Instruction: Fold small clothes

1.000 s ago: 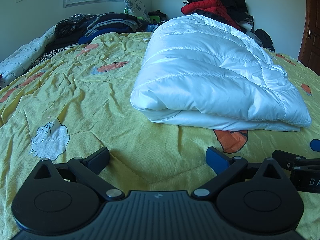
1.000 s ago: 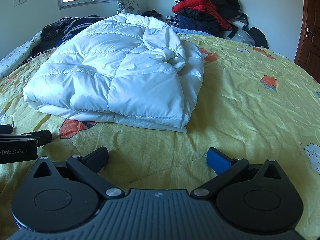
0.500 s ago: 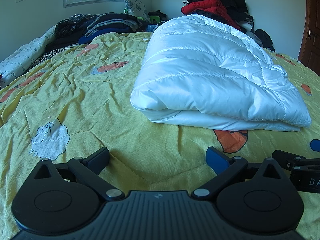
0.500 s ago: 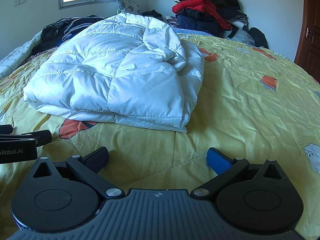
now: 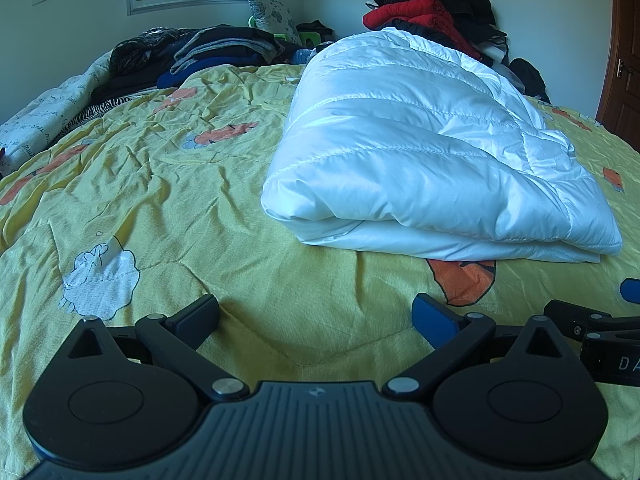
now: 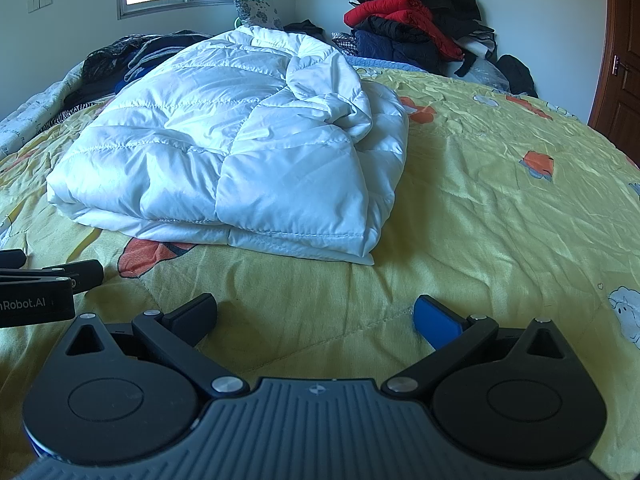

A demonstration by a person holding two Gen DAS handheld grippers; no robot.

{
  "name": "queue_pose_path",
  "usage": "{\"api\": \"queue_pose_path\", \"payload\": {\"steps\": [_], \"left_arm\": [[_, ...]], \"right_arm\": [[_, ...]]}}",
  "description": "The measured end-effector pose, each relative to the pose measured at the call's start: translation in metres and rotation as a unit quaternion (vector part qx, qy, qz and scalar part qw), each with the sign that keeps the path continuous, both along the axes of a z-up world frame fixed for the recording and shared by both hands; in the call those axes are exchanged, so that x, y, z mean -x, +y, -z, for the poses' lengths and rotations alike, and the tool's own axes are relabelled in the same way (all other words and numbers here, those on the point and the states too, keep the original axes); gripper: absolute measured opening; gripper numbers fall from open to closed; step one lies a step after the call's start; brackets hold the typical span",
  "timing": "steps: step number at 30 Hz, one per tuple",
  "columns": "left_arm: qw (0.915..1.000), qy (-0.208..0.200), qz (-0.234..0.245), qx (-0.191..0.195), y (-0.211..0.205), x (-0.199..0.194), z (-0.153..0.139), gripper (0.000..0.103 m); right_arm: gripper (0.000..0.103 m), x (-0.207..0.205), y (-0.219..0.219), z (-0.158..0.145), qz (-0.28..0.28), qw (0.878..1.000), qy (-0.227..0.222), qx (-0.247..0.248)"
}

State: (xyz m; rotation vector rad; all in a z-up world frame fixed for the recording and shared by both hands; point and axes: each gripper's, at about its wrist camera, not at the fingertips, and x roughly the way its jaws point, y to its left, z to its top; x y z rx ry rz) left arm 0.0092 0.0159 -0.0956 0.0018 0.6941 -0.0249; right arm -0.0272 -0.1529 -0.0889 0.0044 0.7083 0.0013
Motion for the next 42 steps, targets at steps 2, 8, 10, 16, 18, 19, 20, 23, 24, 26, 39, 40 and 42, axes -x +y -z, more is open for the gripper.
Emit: {"api": "queue_pose_path", "payload": {"steps": [2,8,10,16,18,19,20,23,24,26,39,40,42], "left_arm": [[1.0000,0.000,0.000,0.000,-0.0001,0.0000,0.0000,0.103],[1.0000,0.000,0.000,0.000,0.0002,0.0001,0.0000,0.103],[1.0000,0.000,0.000,0.000,0.0005,0.0001,0.0000,0.103],[1.0000,0.000,0.000,-0.001,0.0004,-0.0004,0.0003,0.103],[1.0000,0.001,0.000,-0.002,-0.0003,-0.0002,0.0003,0.103],[1.0000,0.001,0.000,-0.002,-0.0010,-0.0003,0.0004,0.103],[1.0000,0.001,0.000,-0.002,-0.0005,-0.0005,0.0005,0.103],[1.0000,0.002,0.001,-0.002,-0.0008,-0.0004,0.0003,0.103],[1.0000,0.002,0.001,-0.002,-0.0008,-0.0007,0.0003,0.103],[1.0000,0.004,0.002,-0.003,-0.0012,-0.0007,0.0001,0.103],[1.0000,0.005,0.005,-0.004,0.0007,-0.0025,0.0002,0.103],[1.0000,0.005,0.005,-0.003,0.0003,-0.0023,0.0001,0.103],[1.0000,0.004,0.005,-0.003,0.0007,-0.0022,0.0001,0.103]], "right_arm": [[0.103,0.0000,0.0000,0.0000,0.000,1.000,0.000,0.000],[0.103,0.0000,0.0000,0.0001,0.000,1.000,0.000,0.000],[0.103,0.0000,-0.0001,0.0001,0.000,1.000,0.000,0.000],[0.103,0.0000,0.0000,0.0001,0.000,1.000,0.000,0.000],[0.103,0.0000,0.0002,0.0001,0.000,1.000,0.000,0.000],[0.103,0.0000,0.0001,0.0001,0.000,1.000,0.000,0.000],[0.103,0.0000,0.0002,0.0001,0.000,1.000,0.000,0.000],[0.103,0.0000,0.0002,0.0001,0.000,1.000,0.000,0.000],[0.103,0.0000,0.0003,0.0002,0.000,1.000,0.000,0.000],[0.103,-0.0001,0.0002,0.0001,0.000,1.000,0.000,0.000],[0.103,-0.0002,0.0001,0.0001,0.000,1.000,0.000,0.000],[0.103,-0.0002,0.0001,0.0001,0.000,1.000,0.000,0.000],[0.103,-0.0001,0.0002,0.0001,0.000,1.000,0.000,0.000]]}}
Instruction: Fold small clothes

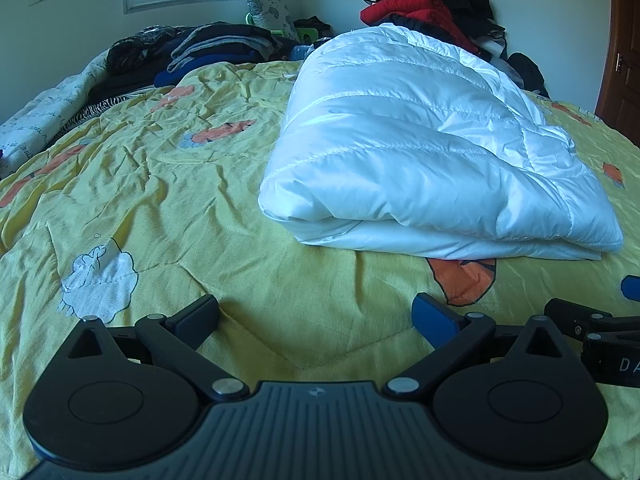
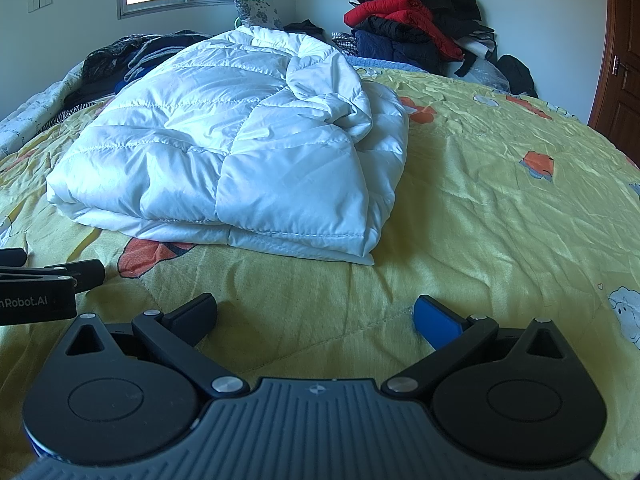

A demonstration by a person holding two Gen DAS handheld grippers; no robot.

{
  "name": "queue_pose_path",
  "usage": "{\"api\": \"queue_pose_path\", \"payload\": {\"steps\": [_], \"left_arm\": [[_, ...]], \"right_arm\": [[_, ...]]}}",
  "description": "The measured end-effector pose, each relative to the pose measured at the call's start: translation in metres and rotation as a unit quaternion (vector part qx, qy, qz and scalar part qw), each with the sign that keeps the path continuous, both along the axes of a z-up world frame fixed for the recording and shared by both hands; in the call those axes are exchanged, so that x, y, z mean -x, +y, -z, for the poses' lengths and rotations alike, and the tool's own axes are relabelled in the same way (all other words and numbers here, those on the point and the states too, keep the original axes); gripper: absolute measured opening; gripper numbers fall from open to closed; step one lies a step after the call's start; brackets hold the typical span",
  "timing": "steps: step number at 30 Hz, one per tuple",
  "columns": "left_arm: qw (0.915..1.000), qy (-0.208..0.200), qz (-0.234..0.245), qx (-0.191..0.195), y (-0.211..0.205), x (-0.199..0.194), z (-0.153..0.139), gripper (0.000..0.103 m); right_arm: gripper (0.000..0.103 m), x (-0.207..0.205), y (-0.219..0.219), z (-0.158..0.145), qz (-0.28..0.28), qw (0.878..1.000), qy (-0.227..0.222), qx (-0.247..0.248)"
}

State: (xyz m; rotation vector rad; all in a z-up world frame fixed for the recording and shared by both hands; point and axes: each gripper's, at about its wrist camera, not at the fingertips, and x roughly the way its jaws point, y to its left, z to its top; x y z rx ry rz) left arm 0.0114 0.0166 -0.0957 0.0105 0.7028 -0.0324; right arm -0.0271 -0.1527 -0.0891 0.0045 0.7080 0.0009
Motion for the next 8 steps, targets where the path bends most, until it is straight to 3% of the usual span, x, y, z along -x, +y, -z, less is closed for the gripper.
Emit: {"api": "queue_pose_path", "payload": {"steps": [8], "left_arm": [[1.0000,-0.003,-0.004,0.003,0.0003,0.0017,0.0005,0.103]], "right_arm": [[0.103,-0.0001,0.0000,0.0000,0.000,1.000,0.000,0.000]]}}
